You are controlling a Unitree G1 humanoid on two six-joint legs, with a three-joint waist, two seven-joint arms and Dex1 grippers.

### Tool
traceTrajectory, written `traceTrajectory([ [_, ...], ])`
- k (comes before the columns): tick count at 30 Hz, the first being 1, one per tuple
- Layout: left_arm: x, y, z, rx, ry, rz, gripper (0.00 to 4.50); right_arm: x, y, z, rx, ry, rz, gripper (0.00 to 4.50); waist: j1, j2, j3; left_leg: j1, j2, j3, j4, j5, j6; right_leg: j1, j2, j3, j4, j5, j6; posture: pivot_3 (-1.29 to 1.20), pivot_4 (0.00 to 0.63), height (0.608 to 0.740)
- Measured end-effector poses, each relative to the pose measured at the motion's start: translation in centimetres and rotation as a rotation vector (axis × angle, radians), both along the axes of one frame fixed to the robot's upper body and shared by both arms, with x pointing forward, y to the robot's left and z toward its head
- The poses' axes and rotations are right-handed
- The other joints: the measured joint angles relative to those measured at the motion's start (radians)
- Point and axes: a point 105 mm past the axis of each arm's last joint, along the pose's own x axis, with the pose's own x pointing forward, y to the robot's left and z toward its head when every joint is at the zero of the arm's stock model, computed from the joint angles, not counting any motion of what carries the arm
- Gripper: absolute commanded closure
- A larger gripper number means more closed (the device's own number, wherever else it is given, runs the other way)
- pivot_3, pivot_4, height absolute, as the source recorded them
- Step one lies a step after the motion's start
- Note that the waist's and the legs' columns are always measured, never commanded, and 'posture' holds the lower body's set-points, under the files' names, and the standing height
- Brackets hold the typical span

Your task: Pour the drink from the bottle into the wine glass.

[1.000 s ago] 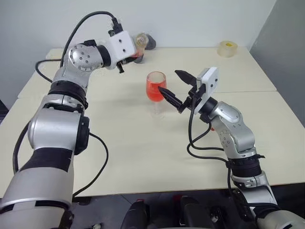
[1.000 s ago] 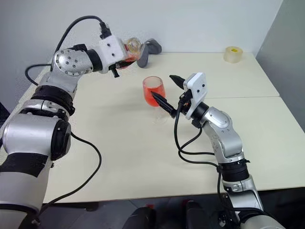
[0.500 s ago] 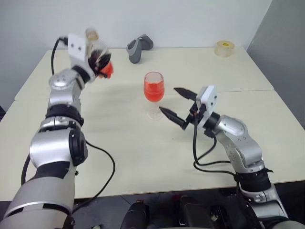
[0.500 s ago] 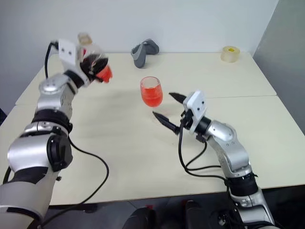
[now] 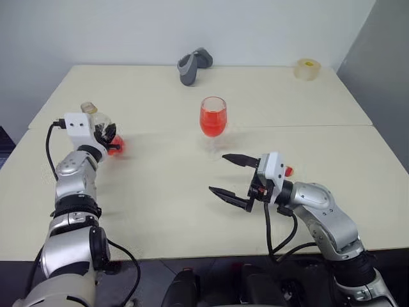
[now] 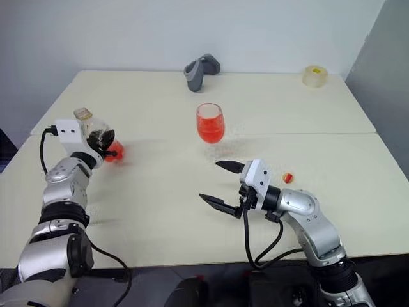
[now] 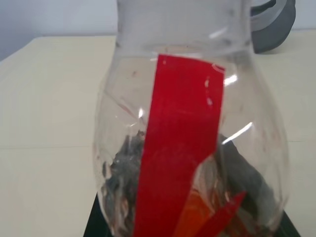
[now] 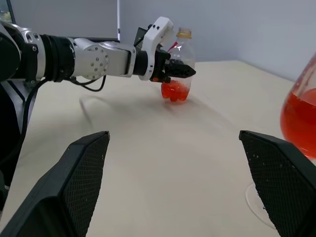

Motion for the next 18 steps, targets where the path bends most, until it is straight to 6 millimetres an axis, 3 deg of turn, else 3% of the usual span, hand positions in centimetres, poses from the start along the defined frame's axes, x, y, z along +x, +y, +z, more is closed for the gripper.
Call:
traceTrajectory([
  [10, 1.0, -3.4, -0.3, -0.053, -0.033, -0.091, 3.24, 0.4, 0.3, 0.5, 0.014, -0.015, -0.022, 0.00, -0.001, -0.001, -0.001, 0.000, 0.000, 0.000, 0.000, 0.000, 0.000, 0.000, 0.000, 0.000, 0.000, 0.000, 0.000, 0.00, 0.150, 0.740],
  [18, 1.2, -3.7, -0.6, -0.026, -0.031, -0.097, 3.24, 0.6, 0.2, 0.5, 0.016, -0.013, -0.042, 0.00, -0.002, -0.001, -0.001, 0.000, 0.000, 0.000, 0.000, 0.000, 0.000, 0.000, 0.000, 0.000, 0.000, 0.000, 0.000, 0.00, 0.150, 0.740],
])
